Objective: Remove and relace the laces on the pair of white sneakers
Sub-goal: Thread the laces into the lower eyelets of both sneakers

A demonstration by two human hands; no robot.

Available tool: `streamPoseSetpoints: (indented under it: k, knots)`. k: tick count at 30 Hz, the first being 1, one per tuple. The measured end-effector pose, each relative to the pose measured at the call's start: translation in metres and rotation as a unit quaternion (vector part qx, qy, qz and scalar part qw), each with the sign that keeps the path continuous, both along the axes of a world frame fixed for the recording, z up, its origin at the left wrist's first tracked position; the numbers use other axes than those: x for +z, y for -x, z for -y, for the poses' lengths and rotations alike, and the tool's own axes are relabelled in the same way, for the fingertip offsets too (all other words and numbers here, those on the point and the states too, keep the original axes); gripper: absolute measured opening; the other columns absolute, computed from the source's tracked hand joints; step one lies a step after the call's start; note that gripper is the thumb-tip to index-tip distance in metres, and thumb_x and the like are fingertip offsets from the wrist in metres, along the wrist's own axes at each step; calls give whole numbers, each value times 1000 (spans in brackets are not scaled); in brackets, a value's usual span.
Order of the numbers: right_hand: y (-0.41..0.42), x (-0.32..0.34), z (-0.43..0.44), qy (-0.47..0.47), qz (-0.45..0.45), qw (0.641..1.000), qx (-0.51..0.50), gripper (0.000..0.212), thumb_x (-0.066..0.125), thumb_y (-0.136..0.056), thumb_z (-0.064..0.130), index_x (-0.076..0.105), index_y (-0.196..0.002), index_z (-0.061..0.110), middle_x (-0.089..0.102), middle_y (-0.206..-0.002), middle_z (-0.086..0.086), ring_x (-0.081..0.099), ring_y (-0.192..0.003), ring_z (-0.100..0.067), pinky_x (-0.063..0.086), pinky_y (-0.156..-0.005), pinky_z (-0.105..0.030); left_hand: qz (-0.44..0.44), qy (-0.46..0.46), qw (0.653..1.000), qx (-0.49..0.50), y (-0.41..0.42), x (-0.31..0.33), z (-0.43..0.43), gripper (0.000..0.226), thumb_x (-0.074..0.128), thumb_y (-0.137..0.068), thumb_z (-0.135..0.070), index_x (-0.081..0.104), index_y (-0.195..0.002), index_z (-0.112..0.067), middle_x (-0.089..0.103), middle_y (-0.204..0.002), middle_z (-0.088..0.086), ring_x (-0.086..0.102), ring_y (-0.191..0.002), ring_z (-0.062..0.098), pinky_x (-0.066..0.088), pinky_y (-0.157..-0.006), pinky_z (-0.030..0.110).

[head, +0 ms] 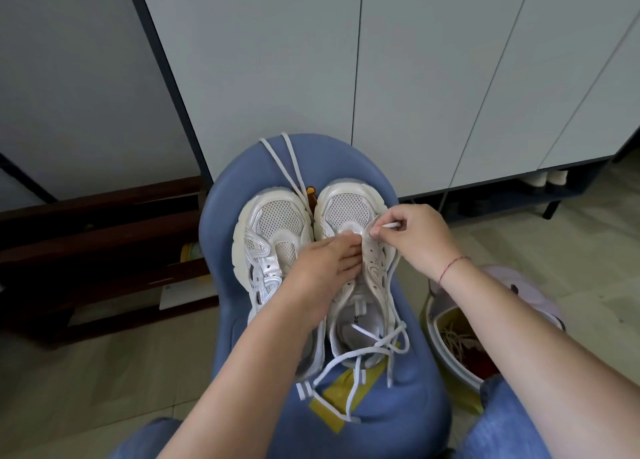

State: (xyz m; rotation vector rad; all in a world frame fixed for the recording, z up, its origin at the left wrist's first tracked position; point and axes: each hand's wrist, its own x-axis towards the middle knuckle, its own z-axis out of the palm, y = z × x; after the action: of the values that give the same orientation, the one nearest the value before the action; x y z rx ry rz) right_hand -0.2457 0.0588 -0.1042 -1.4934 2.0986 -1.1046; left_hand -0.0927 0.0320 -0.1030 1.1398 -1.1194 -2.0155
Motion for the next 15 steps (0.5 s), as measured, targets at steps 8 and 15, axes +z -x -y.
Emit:
streamPoseSetpoints:
  k: [8, 15]
  knots:
    - [1, -4, 1, 48, 73, 995, -46, 9, 76, -78, 14, 69, -74, 11, 69, -76, 0, 61, -70, -11, 50, -71, -22, -72, -88, 994, 1, -3, 7, -5, 37, 43, -105, -20, 55, -128, 6, 65, -120, 16, 62, -110, 23, 47, -97, 31]
    - [4, -4, -2, 13, 25, 999, 42, 6, 71, -83, 13, 69, -78, 10, 66, -75, 9, 55, -66, -2, 43, -63, -10, -105, -141, 983, 57, 6, 6, -11, 40, 35, -107, -14, 46, -134, 13, 55, -134, 26, 54, -124, 31, 43, -99, 36]
